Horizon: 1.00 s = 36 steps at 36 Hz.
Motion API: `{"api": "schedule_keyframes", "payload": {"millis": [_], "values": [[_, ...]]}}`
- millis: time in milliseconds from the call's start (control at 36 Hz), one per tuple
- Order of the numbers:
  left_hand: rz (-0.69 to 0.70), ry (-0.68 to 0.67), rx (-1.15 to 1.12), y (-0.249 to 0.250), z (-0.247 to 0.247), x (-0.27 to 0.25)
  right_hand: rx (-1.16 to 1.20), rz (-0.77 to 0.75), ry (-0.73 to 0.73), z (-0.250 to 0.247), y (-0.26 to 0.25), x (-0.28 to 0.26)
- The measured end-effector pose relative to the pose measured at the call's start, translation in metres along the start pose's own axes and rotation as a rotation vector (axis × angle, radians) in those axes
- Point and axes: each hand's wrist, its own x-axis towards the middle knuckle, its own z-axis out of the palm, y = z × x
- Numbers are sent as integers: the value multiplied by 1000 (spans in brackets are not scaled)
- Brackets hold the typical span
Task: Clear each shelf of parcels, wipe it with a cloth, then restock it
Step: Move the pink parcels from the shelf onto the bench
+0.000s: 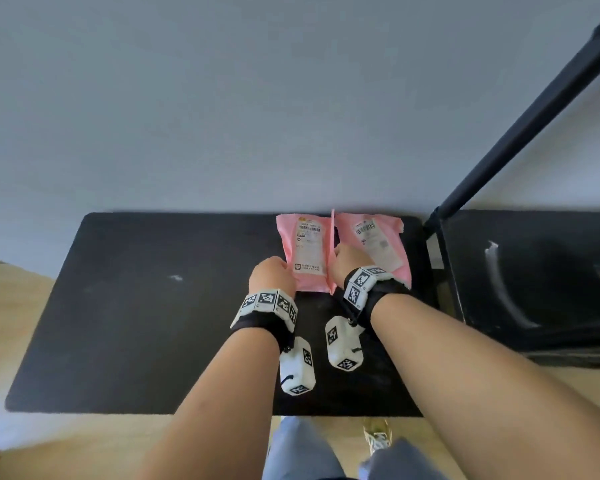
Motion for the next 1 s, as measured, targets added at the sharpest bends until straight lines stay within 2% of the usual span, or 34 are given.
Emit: {"api": "schedule_keyframes", "payload": {"millis": [111, 222, 333, 389, 472, 611, 694, 778, 917, 1000], "values": [[24, -112, 93, -4, -1, 20, 43, 47, -8, 1, -5, 8], [40, -86, 95, -11, 4, 26, 109, 113, 9, 18, 11, 35], [87, -44, 74, -13, 9, 27, 186, 102, 95, -6, -2, -13], [123, -27, 75, -11, 9, 23, 198, 99, 126, -6, 2, -19], [177, -25, 87, -6, 12, 11, 197, 118, 93, -1, 13, -26], [217, -43, 121, 4, 29, -22, 147, 101, 62, 1, 41, -52], [224, -102, 152, 11, 44, -47, 135, 115, 73, 3, 67, -75], [267, -154, 209, 19, 63, -77, 171, 104, 136, 9, 102, -103], [350, -138, 303, 31, 105, -140, 221, 104, 200, 19, 171, -154], [429, -142, 342, 42, 135, -181, 239, 159, 234, 24, 217, -182]]}}
